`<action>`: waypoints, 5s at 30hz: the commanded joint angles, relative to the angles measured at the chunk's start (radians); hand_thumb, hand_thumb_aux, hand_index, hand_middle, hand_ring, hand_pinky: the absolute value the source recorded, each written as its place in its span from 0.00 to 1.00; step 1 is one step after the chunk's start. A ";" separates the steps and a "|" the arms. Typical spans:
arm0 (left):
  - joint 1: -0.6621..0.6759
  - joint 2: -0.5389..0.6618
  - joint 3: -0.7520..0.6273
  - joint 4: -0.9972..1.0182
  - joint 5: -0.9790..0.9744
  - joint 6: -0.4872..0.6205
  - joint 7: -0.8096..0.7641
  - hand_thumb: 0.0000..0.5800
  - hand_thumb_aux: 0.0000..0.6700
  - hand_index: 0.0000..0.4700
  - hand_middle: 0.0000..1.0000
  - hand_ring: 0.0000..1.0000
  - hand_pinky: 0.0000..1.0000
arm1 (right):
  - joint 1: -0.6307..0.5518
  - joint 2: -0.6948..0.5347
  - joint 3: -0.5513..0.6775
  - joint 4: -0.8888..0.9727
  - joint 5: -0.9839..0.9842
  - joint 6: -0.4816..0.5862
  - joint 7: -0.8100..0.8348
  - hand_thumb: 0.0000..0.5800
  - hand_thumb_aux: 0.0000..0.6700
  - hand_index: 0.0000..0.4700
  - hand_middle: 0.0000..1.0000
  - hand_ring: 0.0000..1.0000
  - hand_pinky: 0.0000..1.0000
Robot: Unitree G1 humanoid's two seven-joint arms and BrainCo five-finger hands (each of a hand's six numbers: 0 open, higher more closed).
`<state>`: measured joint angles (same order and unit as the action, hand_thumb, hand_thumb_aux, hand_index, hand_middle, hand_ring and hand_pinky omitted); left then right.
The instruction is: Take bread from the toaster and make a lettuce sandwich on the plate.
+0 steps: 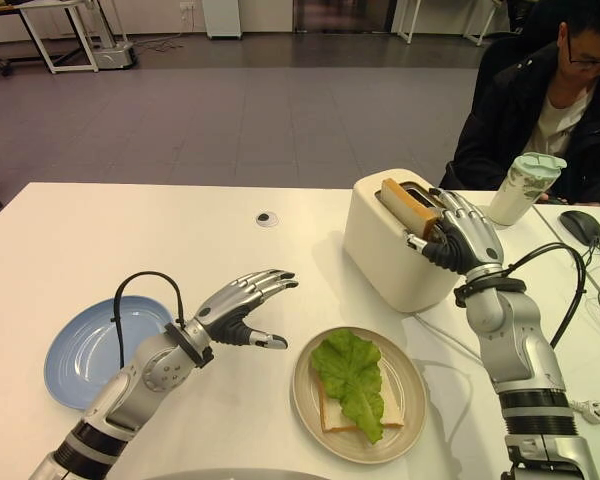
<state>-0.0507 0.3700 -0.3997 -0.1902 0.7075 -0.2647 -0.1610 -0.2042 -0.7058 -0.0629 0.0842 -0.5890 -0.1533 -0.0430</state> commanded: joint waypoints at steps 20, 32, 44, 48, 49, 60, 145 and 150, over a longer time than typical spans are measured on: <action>0.025 -0.008 -0.022 0.012 0.028 -0.005 0.042 0.00 0.00 0.00 0.00 0.00 0.00 | -0.080 -0.066 -0.016 0.146 0.071 -0.047 0.056 1.00 1.00 1.00 0.00 0.00 0.00; 0.024 -0.004 -0.011 -0.017 0.031 0.001 0.042 0.00 0.00 0.00 0.00 0.00 0.00 | -0.055 -0.047 0.031 0.134 0.167 -0.006 0.228 1.00 1.00 1.00 0.00 0.00 0.00; 0.029 -0.007 -0.011 -0.025 0.036 0.003 0.046 0.00 0.00 0.00 0.00 0.00 0.00 | -0.071 -0.047 0.025 0.104 0.167 0.011 0.205 0.10 0.05 0.05 0.00 0.00 0.00; 0.032 -0.008 -0.011 -0.026 0.038 0.003 0.050 0.00 0.00 0.00 0.00 0.00 0.00 | -0.088 -0.044 0.031 0.111 0.160 0.011 0.195 0.19 0.10 0.10 0.00 0.00 0.00; 0.032 -0.007 -0.011 -0.028 0.037 0.003 0.049 0.00 0.00 0.00 0.00 0.00 0.00 | -0.087 -0.044 0.033 0.108 0.158 0.013 0.195 0.51 0.30 0.30 0.00 0.00 0.00; 0.036 -0.006 -0.012 -0.037 0.047 0.003 0.051 0.00 0.00 0.00 0.00 0.00 0.00 | -0.088 -0.048 0.045 0.086 0.120 0.011 0.163 1.00 1.00 1.00 0.00 0.00 0.00; 0.145 0.183 -0.082 -0.127 -0.423 0.095 -0.552 1.00 1.00 1.00 0.52 0.52 0.52 | 0.511 -0.410 0.024 0.139 0.436 -0.354 1.317 1.00 1.00 1.00 1.00 1.00 1.00; 0.124 0.145 -0.127 -0.045 -0.304 0.143 -0.509 1.00 1.00 1.00 0.51 0.51 0.51 | 0.330 -0.205 0.180 -0.031 0.265 -0.423 1.097 1.00 1.00 1.00 1.00 1.00 1.00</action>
<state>0.0846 0.5278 -0.5057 -0.2889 0.3442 -0.1626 -0.6860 0.1816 -1.0154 0.0345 0.0837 -0.2386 -0.5687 1.1382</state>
